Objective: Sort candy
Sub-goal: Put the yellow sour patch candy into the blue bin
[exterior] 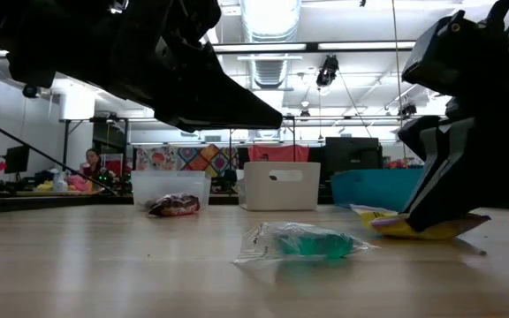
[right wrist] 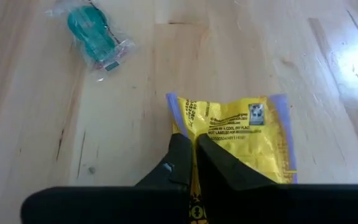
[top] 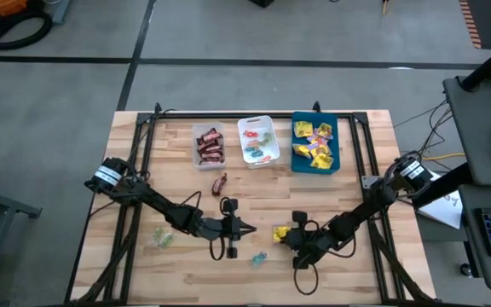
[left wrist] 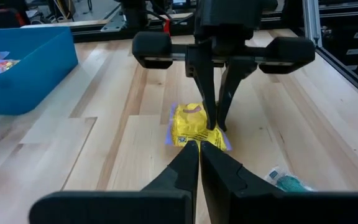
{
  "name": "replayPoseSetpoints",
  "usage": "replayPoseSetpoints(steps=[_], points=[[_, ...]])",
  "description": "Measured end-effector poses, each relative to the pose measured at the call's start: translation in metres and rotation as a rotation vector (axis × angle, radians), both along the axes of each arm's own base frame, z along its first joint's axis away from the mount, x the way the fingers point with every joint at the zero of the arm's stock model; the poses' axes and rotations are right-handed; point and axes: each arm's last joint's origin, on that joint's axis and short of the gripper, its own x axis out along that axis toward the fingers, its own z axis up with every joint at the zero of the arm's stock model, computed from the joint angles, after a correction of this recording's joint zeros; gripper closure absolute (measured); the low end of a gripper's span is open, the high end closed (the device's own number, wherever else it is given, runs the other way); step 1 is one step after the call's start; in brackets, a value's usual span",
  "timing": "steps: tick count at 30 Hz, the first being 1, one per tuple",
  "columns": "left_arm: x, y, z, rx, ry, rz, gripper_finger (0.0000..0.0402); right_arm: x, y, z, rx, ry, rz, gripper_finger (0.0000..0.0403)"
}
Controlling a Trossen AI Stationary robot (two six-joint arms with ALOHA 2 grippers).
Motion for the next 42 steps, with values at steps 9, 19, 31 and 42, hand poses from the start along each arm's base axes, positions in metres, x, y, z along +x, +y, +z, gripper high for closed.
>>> replayPoseSetpoints(steps=[9,19,31,42], points=[[-0.007,0.003,0.037,-0.023,-0.084,-0.006,0.0402,0.000,-0.012,0.048,0.119,-0.130,-0.060,0.0394],[-0.037,0.015,0.097,-0.013,-0.126,0.044,0.0401,-0.013,-0.092,0.122,0.425,-0.188,-0.304,0.0394],[-0.067,0.023,0.122,0.049,-0.091,0.201,0.0401,-0.074,-0.227,0.136,0.259,-0.050,-0.880,0.0394],[-0.066,0.022,0.115,0.079,-0.061,0.223,0.0402,-0.067,-0.271,0.103,0.443,0.116,-0.761,0.0394]])
